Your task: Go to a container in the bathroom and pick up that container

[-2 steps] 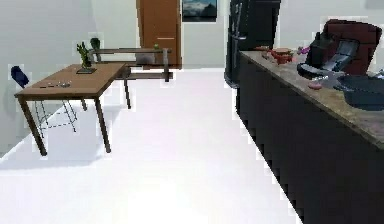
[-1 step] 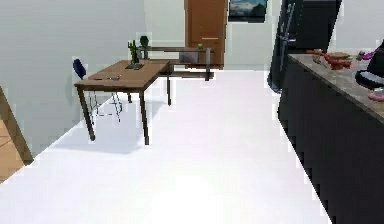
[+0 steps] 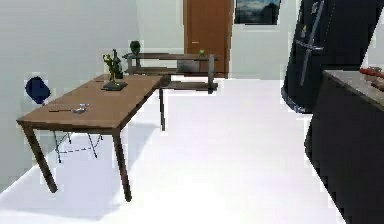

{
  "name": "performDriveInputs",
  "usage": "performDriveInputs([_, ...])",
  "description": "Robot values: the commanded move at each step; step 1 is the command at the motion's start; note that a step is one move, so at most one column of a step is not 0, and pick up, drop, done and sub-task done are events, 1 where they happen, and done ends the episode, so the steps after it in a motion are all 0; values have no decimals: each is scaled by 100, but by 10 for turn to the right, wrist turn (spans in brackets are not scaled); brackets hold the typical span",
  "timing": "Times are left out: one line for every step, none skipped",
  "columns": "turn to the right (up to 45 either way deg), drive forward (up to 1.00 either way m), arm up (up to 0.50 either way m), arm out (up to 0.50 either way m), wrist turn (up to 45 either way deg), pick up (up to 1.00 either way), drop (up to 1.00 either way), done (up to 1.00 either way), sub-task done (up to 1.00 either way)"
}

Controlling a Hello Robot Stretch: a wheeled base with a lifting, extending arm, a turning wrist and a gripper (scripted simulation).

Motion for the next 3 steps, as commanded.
performDriveInputs([-450, 0, 0, 0, 0, 0, 0, 0, 0])
performDriveInputs([-360, 0, 0, 0, 0, 0, 0, 0, 0])
performDriveInputs([0, 30, 0, 0, 0, 0, 0, 0, 0])
